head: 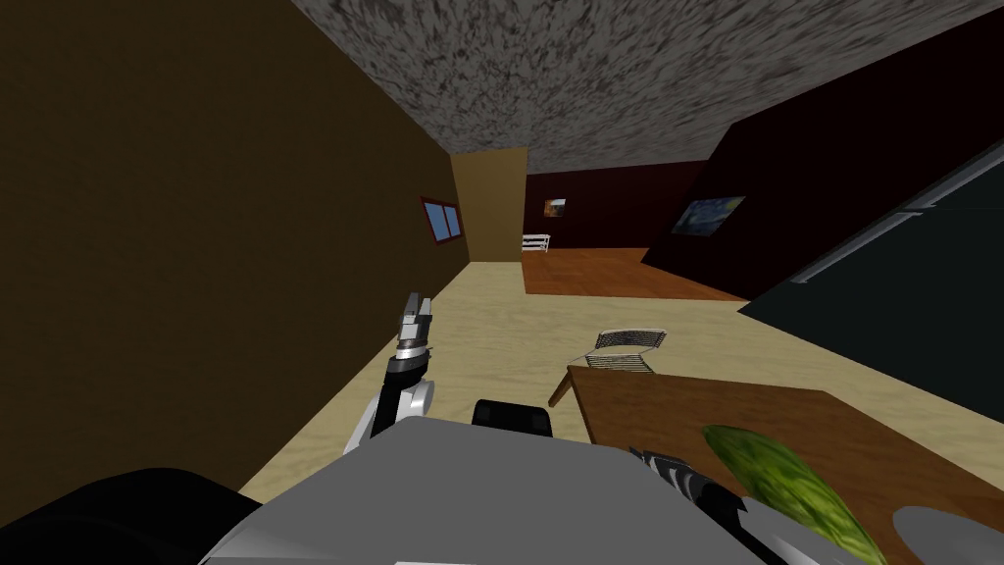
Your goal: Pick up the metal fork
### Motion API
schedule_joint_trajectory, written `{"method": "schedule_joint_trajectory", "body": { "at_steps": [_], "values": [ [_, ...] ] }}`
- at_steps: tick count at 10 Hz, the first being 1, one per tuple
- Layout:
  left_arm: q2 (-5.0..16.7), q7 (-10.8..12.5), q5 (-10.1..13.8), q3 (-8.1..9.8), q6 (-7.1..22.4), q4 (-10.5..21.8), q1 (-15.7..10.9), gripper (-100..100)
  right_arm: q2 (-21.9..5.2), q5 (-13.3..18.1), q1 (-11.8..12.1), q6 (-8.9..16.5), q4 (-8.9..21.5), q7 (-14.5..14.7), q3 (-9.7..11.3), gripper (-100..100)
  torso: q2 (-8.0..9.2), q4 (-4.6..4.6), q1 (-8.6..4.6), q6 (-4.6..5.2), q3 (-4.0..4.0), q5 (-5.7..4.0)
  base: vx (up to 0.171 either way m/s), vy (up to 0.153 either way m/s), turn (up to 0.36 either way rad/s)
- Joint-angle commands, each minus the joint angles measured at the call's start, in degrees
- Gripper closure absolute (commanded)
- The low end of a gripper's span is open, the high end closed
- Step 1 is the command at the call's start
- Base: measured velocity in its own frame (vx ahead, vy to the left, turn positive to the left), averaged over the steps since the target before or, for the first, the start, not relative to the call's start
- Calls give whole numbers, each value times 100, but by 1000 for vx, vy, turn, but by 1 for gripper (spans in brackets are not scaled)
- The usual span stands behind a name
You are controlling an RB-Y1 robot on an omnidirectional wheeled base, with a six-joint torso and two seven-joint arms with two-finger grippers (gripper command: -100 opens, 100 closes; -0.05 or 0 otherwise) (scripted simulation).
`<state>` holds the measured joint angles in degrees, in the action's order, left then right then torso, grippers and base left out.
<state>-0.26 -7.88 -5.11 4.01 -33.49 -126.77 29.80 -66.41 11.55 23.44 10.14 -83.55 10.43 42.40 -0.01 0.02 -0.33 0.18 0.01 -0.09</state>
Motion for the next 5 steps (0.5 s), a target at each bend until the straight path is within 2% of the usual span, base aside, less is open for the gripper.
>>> {"method": "schedule_joint_trajectory", "body": {
  "at_steps": [1,3,4,5],
  "values": [
    [0,0,0,0,0,0,0,0,81,15,-98,-122,166,55,99,-100,0,0,0,0,0,0,-57,-31,-16],
    [0,0,0,0,0,0,0,0,164,28,-279,-280,322,164,334,-100,-8,-1,2,0,-4,1,-48,-39,-38],
    [0,0,0,0,0,0,0,0,139,45,-181,-229,252,128,231,-100,-8,-1,-1,-1,-4,0,-24,-20,-5],
    [0,0,0,0,0,0,0,0,140,46,-186,-246,258,138,242,0,-16,-2,6,-2,-8,2,0,0,0]
  ]
}}
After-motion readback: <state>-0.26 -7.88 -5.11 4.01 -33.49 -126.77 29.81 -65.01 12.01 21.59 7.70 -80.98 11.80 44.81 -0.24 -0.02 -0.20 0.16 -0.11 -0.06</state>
